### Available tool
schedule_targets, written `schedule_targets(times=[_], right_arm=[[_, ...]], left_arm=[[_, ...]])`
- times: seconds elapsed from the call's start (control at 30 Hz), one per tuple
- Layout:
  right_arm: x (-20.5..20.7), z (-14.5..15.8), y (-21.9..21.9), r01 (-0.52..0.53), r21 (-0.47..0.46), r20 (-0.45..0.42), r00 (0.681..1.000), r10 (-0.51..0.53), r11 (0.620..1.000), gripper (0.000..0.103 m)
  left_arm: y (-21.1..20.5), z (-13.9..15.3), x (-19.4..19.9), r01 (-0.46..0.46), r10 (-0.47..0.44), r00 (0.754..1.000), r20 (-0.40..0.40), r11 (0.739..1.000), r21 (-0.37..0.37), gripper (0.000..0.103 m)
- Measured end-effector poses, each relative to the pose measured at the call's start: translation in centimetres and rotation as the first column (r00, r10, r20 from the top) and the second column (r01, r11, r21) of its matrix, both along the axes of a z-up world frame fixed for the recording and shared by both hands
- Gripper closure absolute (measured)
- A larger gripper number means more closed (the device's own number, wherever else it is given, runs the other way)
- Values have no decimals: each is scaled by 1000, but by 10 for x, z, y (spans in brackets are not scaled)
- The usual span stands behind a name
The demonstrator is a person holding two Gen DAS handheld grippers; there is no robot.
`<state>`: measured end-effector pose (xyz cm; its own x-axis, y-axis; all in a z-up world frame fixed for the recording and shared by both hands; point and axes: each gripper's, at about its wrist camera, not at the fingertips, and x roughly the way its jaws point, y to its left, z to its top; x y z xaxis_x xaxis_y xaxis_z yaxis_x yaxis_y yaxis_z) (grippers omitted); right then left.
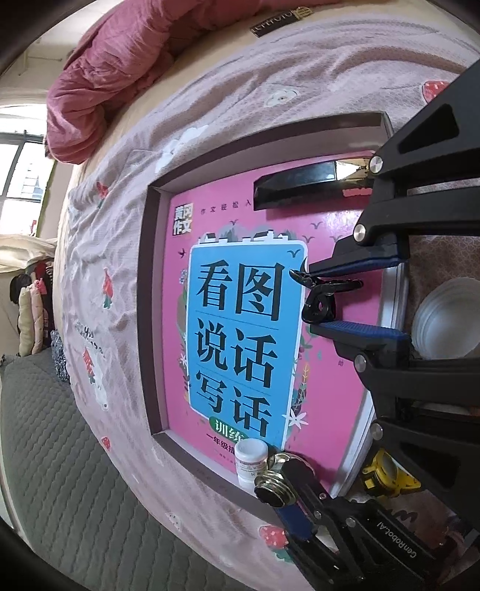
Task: Organize rigid objects
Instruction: 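Lower the brass jar into the tray with left tool while right lowers black clip, then open the right tool to release the black clip on the book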
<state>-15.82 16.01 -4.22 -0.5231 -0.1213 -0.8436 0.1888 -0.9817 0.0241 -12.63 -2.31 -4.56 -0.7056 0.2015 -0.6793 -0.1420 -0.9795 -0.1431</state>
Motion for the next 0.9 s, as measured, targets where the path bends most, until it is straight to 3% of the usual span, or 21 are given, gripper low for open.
schedule_targets(times=[0.9], right_arm=[[3,0,3,19,-2,-17,1000,-19,1000,74]], left_arm=[[-1,0,-2,4,-4,1000,8,1000,0,66]])
